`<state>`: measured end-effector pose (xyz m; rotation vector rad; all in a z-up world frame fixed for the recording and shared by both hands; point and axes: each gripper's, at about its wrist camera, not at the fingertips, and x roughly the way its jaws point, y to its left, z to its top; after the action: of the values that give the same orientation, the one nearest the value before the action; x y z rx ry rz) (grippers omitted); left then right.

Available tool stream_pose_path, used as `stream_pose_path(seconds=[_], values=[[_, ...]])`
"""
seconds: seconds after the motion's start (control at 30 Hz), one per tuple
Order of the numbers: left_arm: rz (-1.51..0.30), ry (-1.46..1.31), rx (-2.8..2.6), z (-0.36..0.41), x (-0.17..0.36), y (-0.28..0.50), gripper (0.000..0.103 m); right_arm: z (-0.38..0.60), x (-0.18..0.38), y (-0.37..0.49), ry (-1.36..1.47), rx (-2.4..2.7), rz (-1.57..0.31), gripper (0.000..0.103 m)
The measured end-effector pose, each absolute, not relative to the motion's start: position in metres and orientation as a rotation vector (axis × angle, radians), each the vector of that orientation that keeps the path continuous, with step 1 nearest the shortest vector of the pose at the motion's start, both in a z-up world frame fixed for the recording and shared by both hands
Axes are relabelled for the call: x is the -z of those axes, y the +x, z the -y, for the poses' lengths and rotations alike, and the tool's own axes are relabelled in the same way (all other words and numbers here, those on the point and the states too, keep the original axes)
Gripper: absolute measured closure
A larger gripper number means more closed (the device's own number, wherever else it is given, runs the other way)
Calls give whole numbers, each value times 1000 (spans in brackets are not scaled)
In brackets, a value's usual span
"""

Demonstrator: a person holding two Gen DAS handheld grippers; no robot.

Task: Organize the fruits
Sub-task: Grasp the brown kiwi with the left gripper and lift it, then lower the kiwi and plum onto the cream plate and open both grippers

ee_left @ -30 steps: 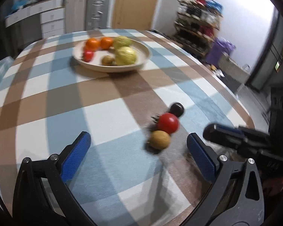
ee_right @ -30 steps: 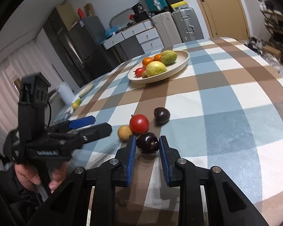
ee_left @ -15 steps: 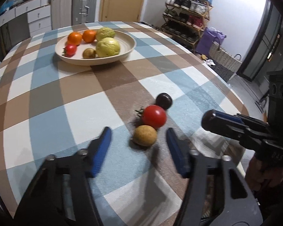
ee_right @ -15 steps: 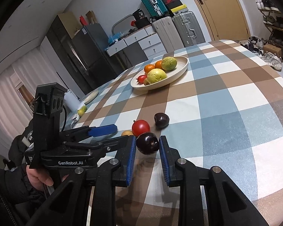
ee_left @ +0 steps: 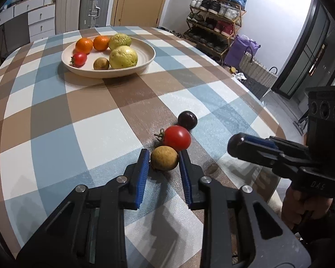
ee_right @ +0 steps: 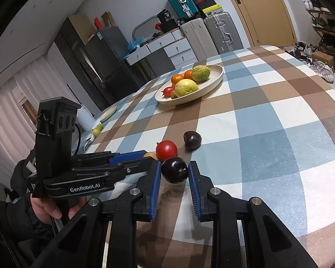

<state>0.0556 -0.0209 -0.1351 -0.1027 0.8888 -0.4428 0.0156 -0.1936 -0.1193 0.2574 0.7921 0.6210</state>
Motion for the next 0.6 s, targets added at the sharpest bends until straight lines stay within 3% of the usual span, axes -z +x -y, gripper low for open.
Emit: stream_pose_path(seconds=[0.6], values=[[-779,-202,392,-38,96,103,78,186,104,73,265,-637,-787,78]])
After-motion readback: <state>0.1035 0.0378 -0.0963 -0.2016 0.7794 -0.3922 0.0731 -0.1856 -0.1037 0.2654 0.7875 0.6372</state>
